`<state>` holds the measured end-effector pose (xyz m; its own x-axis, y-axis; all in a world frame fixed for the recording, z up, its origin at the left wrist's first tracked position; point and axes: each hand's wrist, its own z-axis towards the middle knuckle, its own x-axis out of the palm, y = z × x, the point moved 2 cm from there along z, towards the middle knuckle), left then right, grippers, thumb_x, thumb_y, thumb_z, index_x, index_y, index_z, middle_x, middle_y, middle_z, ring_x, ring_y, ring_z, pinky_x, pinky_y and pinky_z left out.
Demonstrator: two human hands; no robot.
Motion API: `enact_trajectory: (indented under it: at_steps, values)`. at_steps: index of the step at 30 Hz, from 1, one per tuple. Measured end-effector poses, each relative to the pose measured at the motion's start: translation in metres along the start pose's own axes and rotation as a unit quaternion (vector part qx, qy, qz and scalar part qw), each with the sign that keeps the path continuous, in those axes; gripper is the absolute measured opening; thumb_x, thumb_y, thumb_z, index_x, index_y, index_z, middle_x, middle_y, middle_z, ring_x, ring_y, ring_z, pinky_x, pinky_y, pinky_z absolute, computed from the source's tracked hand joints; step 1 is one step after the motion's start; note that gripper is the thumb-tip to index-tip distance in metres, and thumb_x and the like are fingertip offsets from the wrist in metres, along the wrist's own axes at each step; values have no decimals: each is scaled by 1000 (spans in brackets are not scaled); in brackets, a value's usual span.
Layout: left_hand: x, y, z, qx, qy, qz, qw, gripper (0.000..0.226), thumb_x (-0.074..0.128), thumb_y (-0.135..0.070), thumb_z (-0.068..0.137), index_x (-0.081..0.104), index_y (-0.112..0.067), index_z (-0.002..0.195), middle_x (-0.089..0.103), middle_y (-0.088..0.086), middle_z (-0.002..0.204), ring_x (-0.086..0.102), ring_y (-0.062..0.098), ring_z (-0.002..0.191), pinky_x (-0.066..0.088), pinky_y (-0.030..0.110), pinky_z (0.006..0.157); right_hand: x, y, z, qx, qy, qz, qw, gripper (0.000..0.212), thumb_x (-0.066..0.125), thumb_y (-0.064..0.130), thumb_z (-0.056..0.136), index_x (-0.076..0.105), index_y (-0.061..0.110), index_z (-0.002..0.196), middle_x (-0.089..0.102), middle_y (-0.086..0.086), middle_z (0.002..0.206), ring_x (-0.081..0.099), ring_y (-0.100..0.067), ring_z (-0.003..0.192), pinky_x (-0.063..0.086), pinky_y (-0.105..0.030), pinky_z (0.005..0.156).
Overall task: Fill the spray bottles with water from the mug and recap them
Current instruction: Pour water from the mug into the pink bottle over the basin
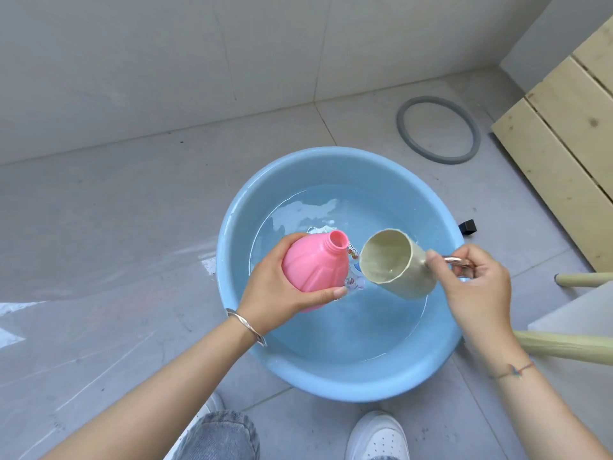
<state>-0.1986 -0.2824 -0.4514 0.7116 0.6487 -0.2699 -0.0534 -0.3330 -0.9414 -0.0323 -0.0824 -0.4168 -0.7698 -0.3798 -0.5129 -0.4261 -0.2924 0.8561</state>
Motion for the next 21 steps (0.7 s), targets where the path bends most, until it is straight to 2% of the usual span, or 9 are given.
enact_trajectory:
  at_steps: [2, 4, 9, 13, 15, 18, 21]
  values:
    - [0, 0, 0, 3, -2, 3, 1000, 84, 91, -54, 45, 53, -40, 118, 62, -25, 111, 60, -2, 102, 48, 12, 83, -6, 11, 0, 21, -19, 71, 997, 40, 73, 16, 83, 40, 7, 61, 49, -1, 59, 38, -8, 55, 28, -15, 50]
    - [1, 0, 0, 9, -1, 10, 1000, 84, 91, -52, 46, 53, -38, 120, 61, -24, 114, 59, -2, 104, 48, 13, 85, -11, 26, -1, 14, -33, 110, 993, 40, 74, 19, 81, 42, 18, 57, 44, 13, 49, 37, -7, 54, 30, -16, 52]
    - [2, -4, -1, 27, 6, 28, 999, 82, 88, -58, 45, 53, -40, 117, 61, -26, 111, 60, 0, 103, 49, 18, 87, -19, 62, -6, -33, -28, 135, 990, 34, 68, 26, 79, 47, 28, 52, 38, 18, 43, 33, -1, 47, 27, -12, 49]
    - [3, -5, -1, 31, 8, 29, 999, 82, 91, -53, 46, 53, -40, 118, 61, -25, 112, 60, -1, 103, 50, 21, 89, -21, 81, -11, -73, -25, 108, 991, 33, 69, 26, 79, 42, 22, 59, 45, 19, 47, 37, 0, 49, 29, -11, 51]
    - [4, -5, -1, 32, 9, 26, 999, 82, 93, -48, 47, 53, -39, 118, 61, -24, 112, 60, 0, 103, 50, 21, 88, -23, 88, -13, -96, -25, 81, 992, 37, 69, 33, 77, 40, 16, 62, 45, 14, 51, 37, -1, 50, 28, -12, 52]
    - [4, -4, -1, 31, 10, 28, 999, 84, 90, -54, 46, 53, -39, 119, 61, -23, 112, 60, 1, 103, 51, 23, 88, -24, 95, -16, -131, -31, 41, 990, 38, 66, 40, 76, 40, 17, 62, 42, -3, 61, 35, -2, 54, 27, -14, 53]
    - [4, -4, -1, 29, 9, 31, 999, 84, 89, -56, 45, 52, -39, 119, 61, -24, 112, 60, 0, 102, 50, 22, 88, -24, 103, -19, -178, -34, 4, 984, 34, 66, 34, 80, 40, 22, 62, 39, 2, 64, 36, -5, 61, 27, -16, 57]
